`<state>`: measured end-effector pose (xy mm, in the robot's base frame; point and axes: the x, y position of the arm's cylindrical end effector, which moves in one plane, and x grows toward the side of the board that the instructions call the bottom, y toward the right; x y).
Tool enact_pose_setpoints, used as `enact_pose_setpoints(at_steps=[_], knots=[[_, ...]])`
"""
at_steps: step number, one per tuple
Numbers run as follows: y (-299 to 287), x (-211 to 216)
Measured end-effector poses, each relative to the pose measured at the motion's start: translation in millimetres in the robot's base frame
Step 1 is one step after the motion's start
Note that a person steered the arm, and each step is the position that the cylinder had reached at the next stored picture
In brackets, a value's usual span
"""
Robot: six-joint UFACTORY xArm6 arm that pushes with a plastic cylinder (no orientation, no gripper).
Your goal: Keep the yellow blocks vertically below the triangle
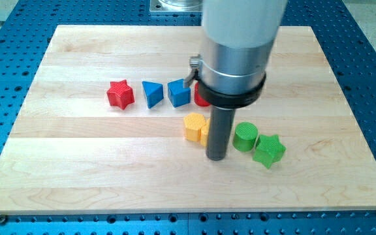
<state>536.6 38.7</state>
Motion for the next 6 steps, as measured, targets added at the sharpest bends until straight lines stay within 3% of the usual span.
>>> enact_pose_setpoints(at_steps=[2,4,5,6], knots=[[-32,-9],[44,4],[56,-23],[20,-45]])
